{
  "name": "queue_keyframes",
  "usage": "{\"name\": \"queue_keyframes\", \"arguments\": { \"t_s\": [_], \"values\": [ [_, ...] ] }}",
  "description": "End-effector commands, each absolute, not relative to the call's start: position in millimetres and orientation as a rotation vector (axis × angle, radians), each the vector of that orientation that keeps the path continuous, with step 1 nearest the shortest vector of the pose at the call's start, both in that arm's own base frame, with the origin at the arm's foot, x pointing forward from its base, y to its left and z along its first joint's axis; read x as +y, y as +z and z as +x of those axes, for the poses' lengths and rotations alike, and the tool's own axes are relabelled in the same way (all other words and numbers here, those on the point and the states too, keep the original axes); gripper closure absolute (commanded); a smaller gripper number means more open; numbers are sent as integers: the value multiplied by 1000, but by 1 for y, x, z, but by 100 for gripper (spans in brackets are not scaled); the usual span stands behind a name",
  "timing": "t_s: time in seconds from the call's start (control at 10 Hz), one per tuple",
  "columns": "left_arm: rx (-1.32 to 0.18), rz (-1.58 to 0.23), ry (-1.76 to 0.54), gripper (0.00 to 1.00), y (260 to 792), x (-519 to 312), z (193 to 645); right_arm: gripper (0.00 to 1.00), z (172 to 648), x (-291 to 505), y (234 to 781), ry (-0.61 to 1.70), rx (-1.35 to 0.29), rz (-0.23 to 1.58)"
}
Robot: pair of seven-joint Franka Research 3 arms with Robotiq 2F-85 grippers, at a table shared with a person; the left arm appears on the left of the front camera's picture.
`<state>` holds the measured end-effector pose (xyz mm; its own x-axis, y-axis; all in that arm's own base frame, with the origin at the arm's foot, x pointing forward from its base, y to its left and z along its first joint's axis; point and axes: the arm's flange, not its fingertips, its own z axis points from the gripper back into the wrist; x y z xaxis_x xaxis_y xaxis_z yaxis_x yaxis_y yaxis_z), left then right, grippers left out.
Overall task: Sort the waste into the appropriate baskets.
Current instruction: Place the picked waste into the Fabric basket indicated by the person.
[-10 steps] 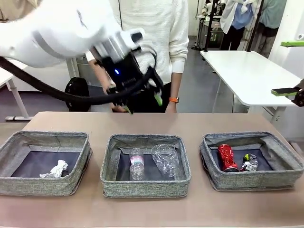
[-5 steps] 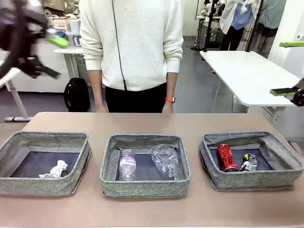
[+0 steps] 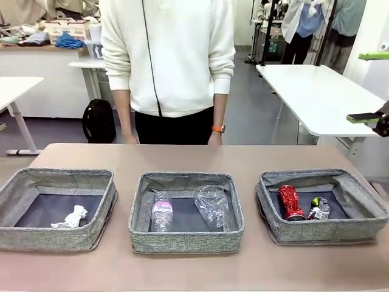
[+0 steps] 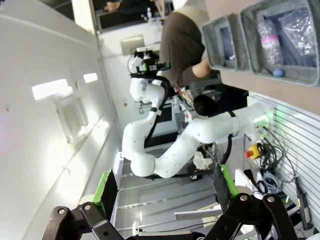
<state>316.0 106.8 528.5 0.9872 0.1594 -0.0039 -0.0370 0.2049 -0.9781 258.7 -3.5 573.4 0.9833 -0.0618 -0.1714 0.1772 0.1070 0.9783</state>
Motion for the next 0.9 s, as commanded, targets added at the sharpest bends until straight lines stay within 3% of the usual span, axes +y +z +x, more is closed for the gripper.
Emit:
{"name": "queue_keyframes", "arguments": {
  "t_s": [0.0,0.8],
  "values": [
    [-148,-1323,66,0,547,91,331,0,260,-2,578,-163,86,1476],
    [-148,-1323,66,0,547,91,331,0,260,-2,578,-163,86,1476]
  ]
}}
